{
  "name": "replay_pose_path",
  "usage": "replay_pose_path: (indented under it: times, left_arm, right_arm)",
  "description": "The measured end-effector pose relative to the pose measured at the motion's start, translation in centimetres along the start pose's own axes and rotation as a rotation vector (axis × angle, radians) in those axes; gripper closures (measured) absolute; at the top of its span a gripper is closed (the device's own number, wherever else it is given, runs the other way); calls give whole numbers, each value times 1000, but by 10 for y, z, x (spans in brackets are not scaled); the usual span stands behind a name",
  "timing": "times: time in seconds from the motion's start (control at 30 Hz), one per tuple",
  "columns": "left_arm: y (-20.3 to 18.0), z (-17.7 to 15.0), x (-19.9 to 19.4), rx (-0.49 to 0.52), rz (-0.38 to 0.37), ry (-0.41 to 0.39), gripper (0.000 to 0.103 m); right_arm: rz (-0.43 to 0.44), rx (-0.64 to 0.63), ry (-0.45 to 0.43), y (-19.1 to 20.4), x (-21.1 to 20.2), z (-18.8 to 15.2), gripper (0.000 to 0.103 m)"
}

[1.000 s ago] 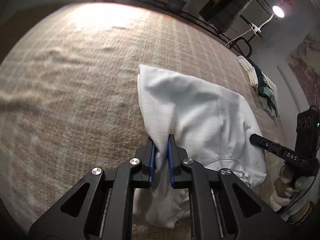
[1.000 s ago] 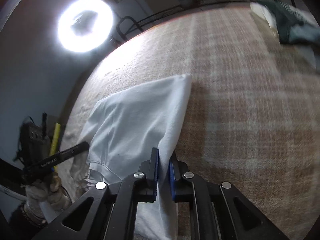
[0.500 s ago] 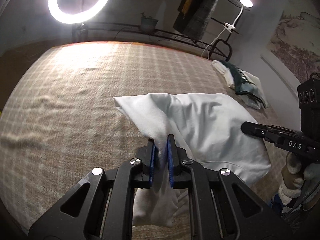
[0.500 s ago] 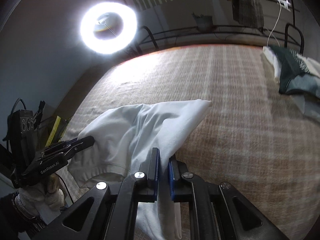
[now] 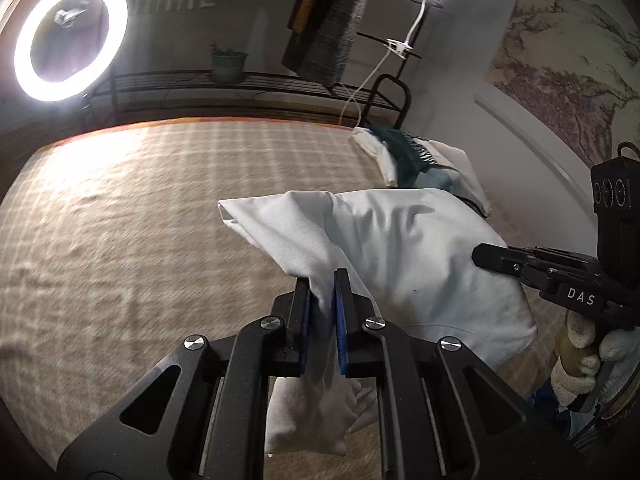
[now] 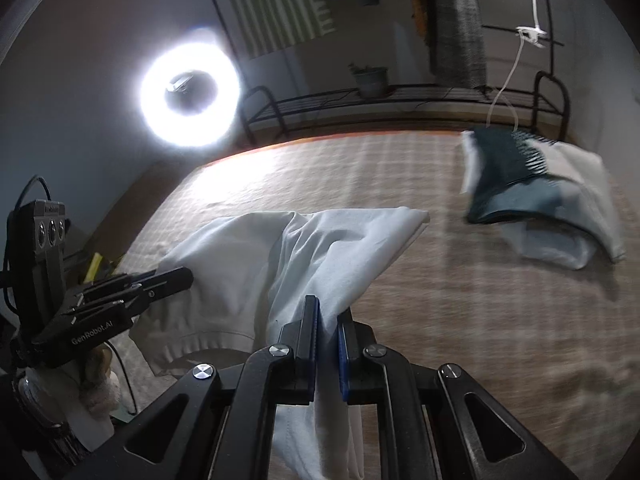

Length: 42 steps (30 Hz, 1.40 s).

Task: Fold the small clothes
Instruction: 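Lift the folded shirt with both tools and carry it toward the bed's end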

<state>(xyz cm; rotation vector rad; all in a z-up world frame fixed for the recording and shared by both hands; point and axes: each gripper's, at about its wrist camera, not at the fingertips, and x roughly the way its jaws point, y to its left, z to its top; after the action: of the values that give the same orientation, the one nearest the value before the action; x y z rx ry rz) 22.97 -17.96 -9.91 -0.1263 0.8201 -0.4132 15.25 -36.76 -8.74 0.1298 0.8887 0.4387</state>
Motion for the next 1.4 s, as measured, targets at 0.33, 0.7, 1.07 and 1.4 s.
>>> replay_pose_path:
  times: [0.33, 0.7, 1.07, 1.4]
  left_arm:
    - [-74, 75, 64, 92, -52, -54, 95]
    - [-135, 150, 154, 133, -75, -111, 95]
    - [-161, 172, 239, 177, -65, -87, 94]
    - [-152, 155, 276, 189, 3, 13, 94]
  right_arm:
    - [-102, 33, -94, -85, -31, 39, 97]
    - [-237, 66, -193, -182, -38, 99, 97]
    - [-326, 78, -224, -263, -5, 139, 97]
    - [-385, 114, -134, -306, 34, 127, 97]
